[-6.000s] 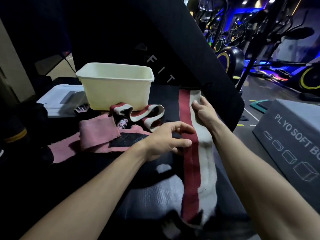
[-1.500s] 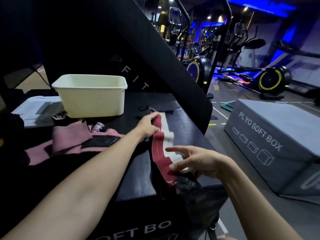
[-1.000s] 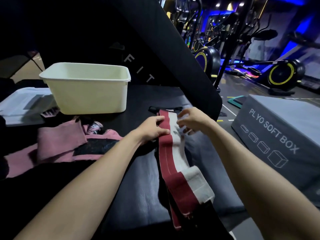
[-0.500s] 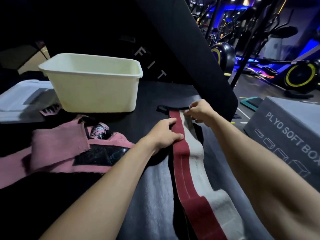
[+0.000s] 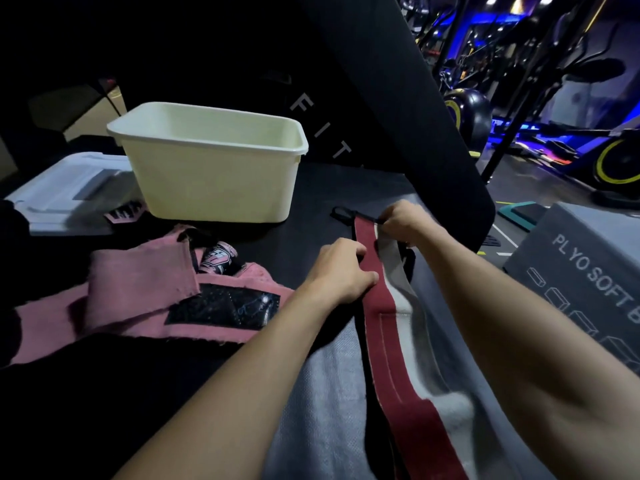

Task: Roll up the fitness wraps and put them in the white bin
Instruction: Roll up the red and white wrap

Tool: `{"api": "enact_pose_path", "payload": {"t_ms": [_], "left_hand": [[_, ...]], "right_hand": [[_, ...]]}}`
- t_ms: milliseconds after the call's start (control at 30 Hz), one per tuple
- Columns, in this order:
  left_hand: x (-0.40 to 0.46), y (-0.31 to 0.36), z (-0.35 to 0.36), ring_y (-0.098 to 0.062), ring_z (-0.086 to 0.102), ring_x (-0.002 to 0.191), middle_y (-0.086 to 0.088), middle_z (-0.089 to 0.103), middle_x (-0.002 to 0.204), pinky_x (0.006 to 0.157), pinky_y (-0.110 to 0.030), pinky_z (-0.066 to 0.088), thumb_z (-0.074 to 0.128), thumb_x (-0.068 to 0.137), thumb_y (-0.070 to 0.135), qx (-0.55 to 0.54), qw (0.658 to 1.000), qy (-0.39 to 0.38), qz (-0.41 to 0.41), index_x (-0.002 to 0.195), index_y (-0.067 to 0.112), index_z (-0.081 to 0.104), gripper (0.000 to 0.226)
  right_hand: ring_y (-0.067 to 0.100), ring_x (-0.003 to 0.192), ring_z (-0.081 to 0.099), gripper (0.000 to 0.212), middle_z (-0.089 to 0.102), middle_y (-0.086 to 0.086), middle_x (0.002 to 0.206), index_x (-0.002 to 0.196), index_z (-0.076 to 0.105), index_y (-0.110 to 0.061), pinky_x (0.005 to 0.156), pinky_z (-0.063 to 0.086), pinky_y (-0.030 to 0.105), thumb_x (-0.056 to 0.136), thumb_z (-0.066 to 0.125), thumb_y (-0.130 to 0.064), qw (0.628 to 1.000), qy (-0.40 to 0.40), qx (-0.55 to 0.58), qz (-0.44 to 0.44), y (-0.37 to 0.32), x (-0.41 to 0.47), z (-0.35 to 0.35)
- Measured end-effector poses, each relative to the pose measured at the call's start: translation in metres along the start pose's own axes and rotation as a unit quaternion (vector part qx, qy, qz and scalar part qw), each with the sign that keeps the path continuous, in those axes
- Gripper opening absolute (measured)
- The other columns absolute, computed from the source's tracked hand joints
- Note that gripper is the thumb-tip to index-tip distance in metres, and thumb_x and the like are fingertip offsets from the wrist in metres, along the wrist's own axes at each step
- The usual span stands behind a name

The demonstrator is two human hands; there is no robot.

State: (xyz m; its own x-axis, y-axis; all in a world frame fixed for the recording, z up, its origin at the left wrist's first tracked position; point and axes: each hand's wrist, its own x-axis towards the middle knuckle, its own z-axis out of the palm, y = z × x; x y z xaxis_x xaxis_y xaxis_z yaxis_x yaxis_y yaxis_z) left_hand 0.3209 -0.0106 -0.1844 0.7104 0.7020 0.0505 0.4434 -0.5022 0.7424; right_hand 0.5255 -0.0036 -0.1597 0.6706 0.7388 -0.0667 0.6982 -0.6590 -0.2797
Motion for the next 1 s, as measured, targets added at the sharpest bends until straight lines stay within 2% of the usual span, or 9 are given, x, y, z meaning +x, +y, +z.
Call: {"api": "enact_pose_path", "payload": {"t_ms": [133, 233, 367, 467, 533, 667, 767, 933, 1000], "left_hand": [[-0.001, -0.002, 0.007, -0.029, 0.059, 0.122, -0.004, 0.056, 0.135, 0.104, -0.042, 0.049, 0.074, 0.091, 0.038, 0.087, 0.996, -0.002, 0.029, 0.13, 0.019, 0.066, 0.044], [-0.005, -0.007, 0.002, -0.023, 0.058, 0.122, 0.004, 0.047, 0.144, 0.105, -0.04, 0.048, 0.071, 0.092, 0.045, 0.056, 0.995, -0.003, 0.082, 0.134, 0.027, 0.064, 0.047], [-0.011, -0.01, -0.005, -0.018, 0.039, 0.133, 0.009, 0.044, 0.15, 0.115, -0.042, 0.036, 0.069, 0.091, 0.055, 0.05, 0.983, -0.054, 0.168, 0.127, 0.038, 0.068, 0.04], [-0.01, -0.011, -0.004, -0.018, 0.035, 0.133, 0.012, 0.049, 0.147, 0.115, -0.045, 0.033, 0.065, 0.093, 0.057, 0.112, 0.971, -0.102, 0.185, 0.129, 0.044, 0.066, 0.039], [-0.008, -0.012, -0.003, -0.017, 0.031, 0.137, 0.015, 0.047, 0.15, 0.115, -0.044, 0.028, 0.062, 0.094, 0.058, 0.137, 0.968, -0.111, 0.178, 0.13, 0.046, 0.065, 0.038], [-0.013, -0.008, -0.005, -0.015, 0.024, 0.143, 0.016, 0.04, 0.157, 0.118, -0.043, 0.021, 0.057, 0.096, 0.059, 0.156, 0.965, -0.133, 0.161, 0.133, 0.048, 0.062, 0.039], [-0.018, -0.004, -0.007, -0.016, 0.02, 0.146, 0.017, 0.035, 0.161, 0.117, -0.043, 0.018, 0.056, 0.097, 0.059, 0.167, 0.963, -0.15, 0.148, 0.136, 0.048, 0.06, 0.041], [-0.038, -0.002, -0.005, -0.023, 0.026, 0.151, 0.005, 0.029, 0.166, 0.12, -0.046, 0.027, 0.056, 0.098, 0.058, 0.176, 0.97, -0.11, 0.127, 0.145, 0.044, 0.052, 0.049], [-0.054, -0.002, -0.003, -0.024, 0.04, 0.144, 0.0, 0.041, 0.158, 0.117, -0.044, 0.036, 0.061, 0.097, 0.051, 0.127, 0.98, -0.047, 0.148, 0.14, 0.036, 0.06, 0.046]], "right_hand": [[0.031, 0.099, 0.066, 0.035, 0.065, 0.006, 0.112, 0.108, 0.072, -0.02, 0.075, 0.052, 0.032, 0.074, 0.069, -0.029, 0.996, 0.061, -0.066, -0.013, -0.004, -0.004, -0.001], [0.037, 0.103, 0.066, 0.033, 0.066, 0.011, 0.114, 0.108, 0.071, -0.016, 0.081, 0.055, 0.038, 0.077, 0.07, -0.026, 0.991, 0.117, -0.061, -0.028, -0.007, -0.005, 0.001], [0.037, 0.099, 0.066, 0.023, 0.069, 0.013, 0.103, 0.099, 0.069, -0.017, 0.08, 0.055, 0.038, 0.077, 0.063, -0.018, 0.983, 0.177, 0.045, 0.005, -0.013, -0.005, 0.007], [0.034, 0.088, 0.073, 0.023, 0.074, 0.011, 0.086, 0.089, 0.072, -0.017, 0.078, 0.063, 0.043, 0.069, 0.06, -0.015, 0.981, 0.132, 0.141, 0.027, -0.011, 0.006, 0.009], [0.032, 0.086, 0.076, 0.029, 0.077, 0.013, 0.083, 0.097, 0.076, -0.013, 0.079, 0.064, 0.045, 0.074, 0.06, -0.009, 0.985, 0.081, 0.151, 0.019, -0.01, 0.001, 0.0], [0.023, 0.088, 0.073, 0.054, 0.076, 0.012, 0.105, 0.144, 0.053, -0.009, 0.083, 0.057, 0.039, 0.092, 0.067, -0.007, 0.984, -0.066, 0.164, -0.017, -0.008, -0.035, -0.03], [0.026, 0.104, 0.069, 0.055, 0.07, 0.013, 0.123, 0.147, 0.051, -0.016, 0.092, 0.056, 0.044, 0.096, 0.07, -0.019, 0.981, -0.139, 0.125, -0.044, 0.003, -0.079, -0.044], [0.018, 0.085, 0.068, 0.053, 0.073, 0.011, 0.112, 0.133, 0.062, -0.015, 0.066, 0.055, 0.028, 0.087, 0.08, -0.036, 0.98, -0.086, 0.166, -0.061, 0.039, -0.177, -0.045], [0.017, 0.076, 0.071, 0.048, 0.075, 0.01, 0.101, 0.12, 0.066, -0.019, 0.061, 0.057, 0.029, 0.083, 0.082, -0.045, 0.975, -0.022, 0.219, -0.033, 0.053, -0.217, -0.04]]}}
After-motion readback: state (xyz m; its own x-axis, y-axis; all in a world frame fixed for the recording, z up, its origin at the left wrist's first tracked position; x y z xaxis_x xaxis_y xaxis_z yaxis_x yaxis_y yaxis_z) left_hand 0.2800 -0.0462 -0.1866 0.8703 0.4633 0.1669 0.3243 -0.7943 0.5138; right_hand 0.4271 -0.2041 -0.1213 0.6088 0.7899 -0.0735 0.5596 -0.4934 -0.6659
